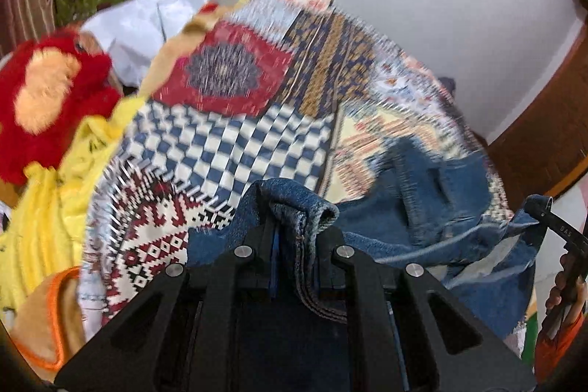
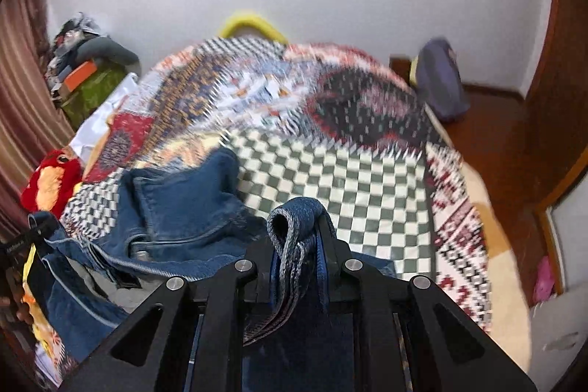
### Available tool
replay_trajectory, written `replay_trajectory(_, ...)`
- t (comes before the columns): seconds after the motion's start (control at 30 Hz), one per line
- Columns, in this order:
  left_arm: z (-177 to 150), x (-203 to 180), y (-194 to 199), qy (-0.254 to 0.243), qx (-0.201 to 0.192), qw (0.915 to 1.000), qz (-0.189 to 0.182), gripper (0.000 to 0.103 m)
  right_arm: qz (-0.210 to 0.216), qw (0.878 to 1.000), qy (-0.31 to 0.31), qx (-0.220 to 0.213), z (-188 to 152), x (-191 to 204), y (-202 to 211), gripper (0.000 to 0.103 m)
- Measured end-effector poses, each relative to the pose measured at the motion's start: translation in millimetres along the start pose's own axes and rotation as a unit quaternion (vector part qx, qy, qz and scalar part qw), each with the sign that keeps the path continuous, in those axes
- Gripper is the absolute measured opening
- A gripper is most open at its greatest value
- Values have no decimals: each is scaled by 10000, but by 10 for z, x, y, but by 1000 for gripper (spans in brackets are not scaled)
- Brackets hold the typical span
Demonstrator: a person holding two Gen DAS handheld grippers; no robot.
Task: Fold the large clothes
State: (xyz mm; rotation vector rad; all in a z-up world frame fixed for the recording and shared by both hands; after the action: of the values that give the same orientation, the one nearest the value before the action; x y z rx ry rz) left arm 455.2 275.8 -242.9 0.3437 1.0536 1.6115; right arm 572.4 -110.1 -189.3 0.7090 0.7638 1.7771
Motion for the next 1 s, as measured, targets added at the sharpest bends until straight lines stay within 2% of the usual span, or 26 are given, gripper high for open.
replay_trajectory(0.1, -99, 118, -291, 107, 327, 9994, 49, 15, 14, 9993, -170, 338, -90, -117, -326, 14)
replay_trajectory(0.2, -206, 173, -466, 153, 521, 9985, 30, 16, 83, 9982, -290, 514, -217, -208, -479, 14)
replay_trajectory(0.33, -271, 158, -551, -11, 596, 9982, 113, 16, 519, 9948, -732, 474, -196, -395, -376, 14)
replay_trajectory(0.4, -271, 158, -552, -10, 619, 9980, 143, 17, 527, 9951, -737, 404, -132, -430, -269, 14)
replay_trajectory(0.43, -265, 167, -553, 2, 631, 9979, 170, 17, 372, 9964, -700, 301, -91, -452, -195, 14)
replay_trajectory(0.47, -259, 171, -560, 18, 659, 9976, 187, 18, -254, 9981, -552, 76, -33, -525, -71, 14)
replay_trajectory(0.5, -259, 177, -559, 14, 720, 9972, 186, 18, -587, 9972, -452, -53, 9, -563, 6, 14)
replay_trajectory(0.53, -258, 179, -547, 5, 813, 9965, 170, 18, -671, 9967, -439, -134, 45, -622, 91, 14)
replay_trajectory(0.63, -186, 171, -428, 26, 929, 9956, 81, 19, -158, 9976, -674, -30, 45, -763, 281, 14)
replay_trajectory(0.77, -43, 92, -105, -180, 812, 9965, -45, 25, -264, 9991, -333, 52, -80, -732, 458, 14)
replay_trajectory(0.9, 6, -39, 197, -477, 661, 9966, -79, 31, -33, 9996, 35, 284, -275, -498, 530, 14)
replay_trajectory(0.93, 5, -66, 254, -552, 618, 9966, -43, 34, 12, 9995, 135, 302, -312, -440, 544, 14)
replay_trajectory(1.0, 10, -109, 388, -758, 365, 9962, 205, 49, 94, 9987, 341, 360, -408, -279, 558, 14)
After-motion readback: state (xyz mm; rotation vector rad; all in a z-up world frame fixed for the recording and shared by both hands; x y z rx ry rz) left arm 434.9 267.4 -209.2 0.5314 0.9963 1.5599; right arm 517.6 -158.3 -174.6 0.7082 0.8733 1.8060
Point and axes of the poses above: each gripper's, at about its wrist camera, not at the fingertips, and y roughly against the way its jaws point, x to its left, z to its top, the point moved 4 cm from there along -y, roughly the way its jaws point, and after that the axes turned 1 degree about -z, right-handed, at the moved point
